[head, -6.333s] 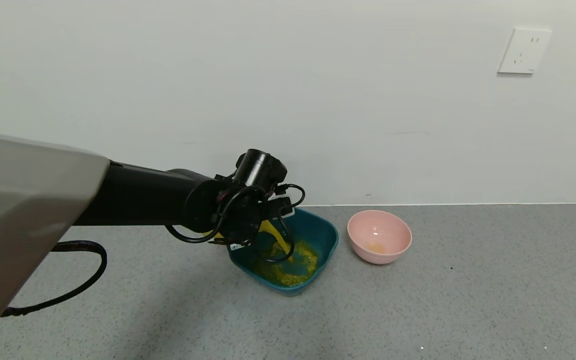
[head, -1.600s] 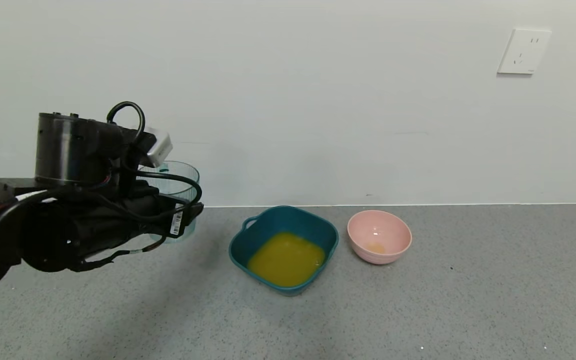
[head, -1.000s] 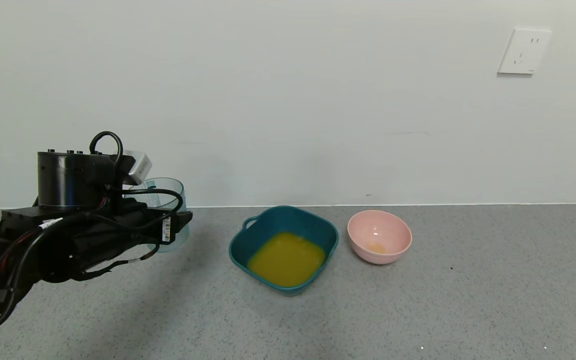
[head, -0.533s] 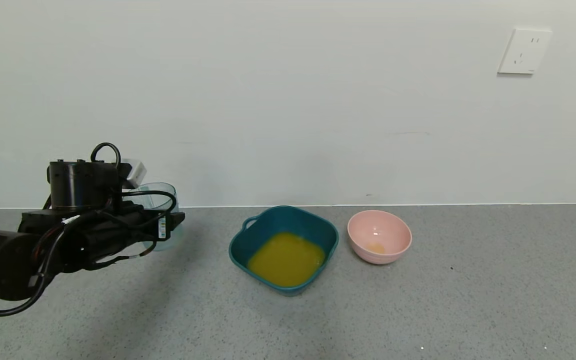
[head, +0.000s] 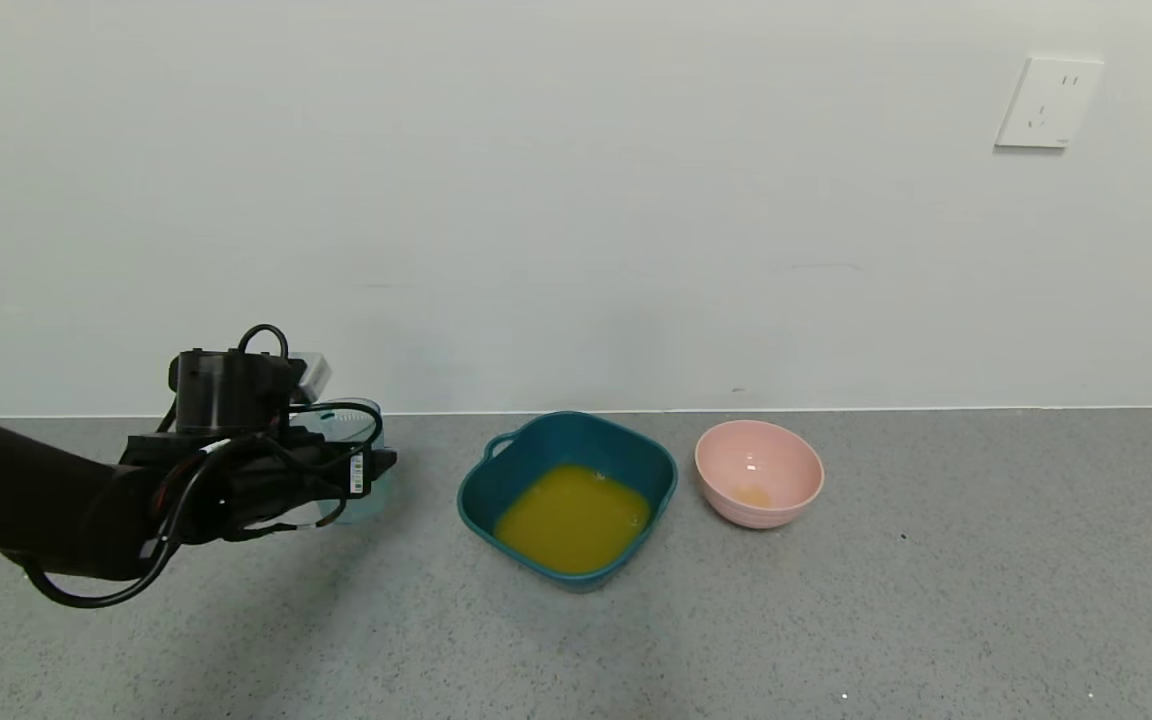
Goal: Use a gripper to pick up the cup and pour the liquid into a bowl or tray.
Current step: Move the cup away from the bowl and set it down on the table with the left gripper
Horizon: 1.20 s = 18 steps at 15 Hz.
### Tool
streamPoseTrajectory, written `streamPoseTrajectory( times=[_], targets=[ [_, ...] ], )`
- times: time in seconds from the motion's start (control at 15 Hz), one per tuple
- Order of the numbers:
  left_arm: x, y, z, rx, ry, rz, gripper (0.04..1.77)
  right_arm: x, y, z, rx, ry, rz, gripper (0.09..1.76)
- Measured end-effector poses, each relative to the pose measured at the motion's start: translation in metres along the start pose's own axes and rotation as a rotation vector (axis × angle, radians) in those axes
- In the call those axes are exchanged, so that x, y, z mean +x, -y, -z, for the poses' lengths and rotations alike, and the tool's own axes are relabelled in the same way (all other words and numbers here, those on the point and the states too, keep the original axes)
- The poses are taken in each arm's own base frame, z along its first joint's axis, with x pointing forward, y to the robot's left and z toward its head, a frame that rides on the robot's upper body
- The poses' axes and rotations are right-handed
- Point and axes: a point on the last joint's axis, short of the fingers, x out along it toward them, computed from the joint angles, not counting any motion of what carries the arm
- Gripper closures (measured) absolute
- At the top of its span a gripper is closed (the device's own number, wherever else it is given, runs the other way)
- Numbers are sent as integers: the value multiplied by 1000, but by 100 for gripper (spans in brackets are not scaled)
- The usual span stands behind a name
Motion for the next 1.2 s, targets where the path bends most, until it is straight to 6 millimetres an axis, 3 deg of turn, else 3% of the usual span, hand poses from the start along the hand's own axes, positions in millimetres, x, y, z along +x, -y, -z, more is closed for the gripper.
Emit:
streamPoseTrajectory(
  times=[0.6, 1.0, 1.2],
  targets=[
    [29, 4, 18, 5, -82, 17, 50, 0, 0, 0, 0, 0, 0, 14],
    [38, 5, 24, 5, -104, 13, 50, 0, 0, 0, 0, 0, 0, 14],
    [39, 5, 25, 6, -109, 13, 34, 0, 0, 0, 0, 0, 0, 14]
  ],
)
